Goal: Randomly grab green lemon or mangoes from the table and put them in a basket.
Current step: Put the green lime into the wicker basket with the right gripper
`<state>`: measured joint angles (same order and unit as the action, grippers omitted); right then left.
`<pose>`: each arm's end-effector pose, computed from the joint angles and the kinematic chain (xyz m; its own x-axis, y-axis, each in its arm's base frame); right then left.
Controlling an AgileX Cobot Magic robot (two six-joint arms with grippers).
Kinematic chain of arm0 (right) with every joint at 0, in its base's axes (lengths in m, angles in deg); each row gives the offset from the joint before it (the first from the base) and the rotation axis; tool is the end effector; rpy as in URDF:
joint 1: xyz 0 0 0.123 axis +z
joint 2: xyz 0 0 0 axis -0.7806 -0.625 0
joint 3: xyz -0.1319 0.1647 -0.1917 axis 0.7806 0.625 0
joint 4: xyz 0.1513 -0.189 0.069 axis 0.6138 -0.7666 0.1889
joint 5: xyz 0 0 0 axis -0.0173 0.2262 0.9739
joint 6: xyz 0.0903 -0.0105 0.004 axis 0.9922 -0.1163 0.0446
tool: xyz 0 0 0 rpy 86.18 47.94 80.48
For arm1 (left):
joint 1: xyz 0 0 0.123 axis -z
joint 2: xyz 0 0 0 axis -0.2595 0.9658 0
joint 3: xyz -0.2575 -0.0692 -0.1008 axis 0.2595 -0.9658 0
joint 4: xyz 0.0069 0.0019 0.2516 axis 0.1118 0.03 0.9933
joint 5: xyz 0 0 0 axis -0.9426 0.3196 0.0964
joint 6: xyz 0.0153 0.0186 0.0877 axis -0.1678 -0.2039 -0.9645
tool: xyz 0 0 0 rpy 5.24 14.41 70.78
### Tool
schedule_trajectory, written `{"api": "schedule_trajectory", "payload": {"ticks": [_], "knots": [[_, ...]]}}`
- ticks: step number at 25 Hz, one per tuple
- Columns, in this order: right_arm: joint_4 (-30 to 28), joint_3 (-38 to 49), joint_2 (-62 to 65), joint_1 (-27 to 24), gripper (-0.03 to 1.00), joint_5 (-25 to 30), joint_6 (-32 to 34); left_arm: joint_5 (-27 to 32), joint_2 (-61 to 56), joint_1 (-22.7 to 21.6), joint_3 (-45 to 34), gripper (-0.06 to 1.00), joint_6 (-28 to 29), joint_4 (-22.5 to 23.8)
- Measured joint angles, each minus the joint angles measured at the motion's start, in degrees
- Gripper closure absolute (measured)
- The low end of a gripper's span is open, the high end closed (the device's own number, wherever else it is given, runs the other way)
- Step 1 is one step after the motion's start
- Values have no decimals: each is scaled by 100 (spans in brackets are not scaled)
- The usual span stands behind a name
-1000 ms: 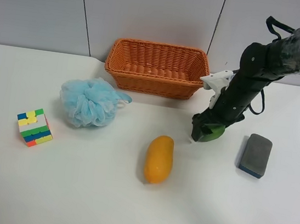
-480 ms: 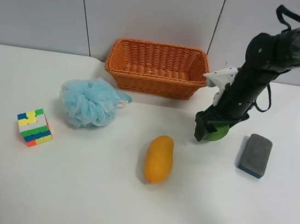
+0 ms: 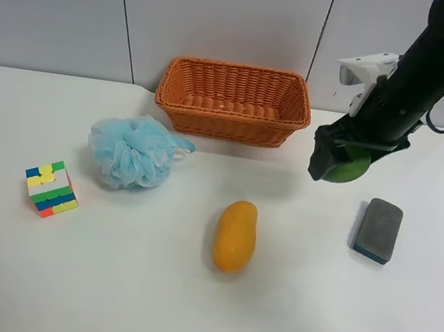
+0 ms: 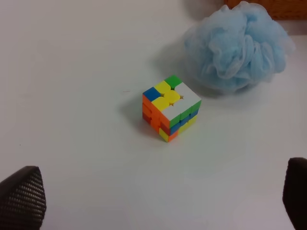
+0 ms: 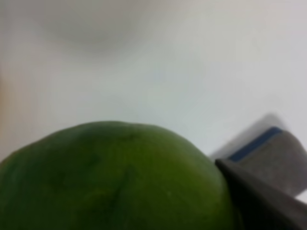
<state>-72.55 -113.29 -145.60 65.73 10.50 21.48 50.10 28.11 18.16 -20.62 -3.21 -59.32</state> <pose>0.3146 0.0944 0.2417 -0.8947 -0.3704 -0.2498 -0.4058 0.9076 0.1074 -0.0075 -0.0036 0.2803 -0.4388 0.0228 -0.8983 0.0937 0.9954 -0.0205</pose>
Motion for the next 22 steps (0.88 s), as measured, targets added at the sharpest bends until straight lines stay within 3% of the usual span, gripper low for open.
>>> {"api": "schedule_trajectory", "payload": {"ticks": [10,22], "knots": [[-46,-2468,-856,0,16,991,510,0,0,0,0,-5,0,0],[-15,-4864,-3118,4,16,776,552,0,0,0,0,-5,0,0]]}}
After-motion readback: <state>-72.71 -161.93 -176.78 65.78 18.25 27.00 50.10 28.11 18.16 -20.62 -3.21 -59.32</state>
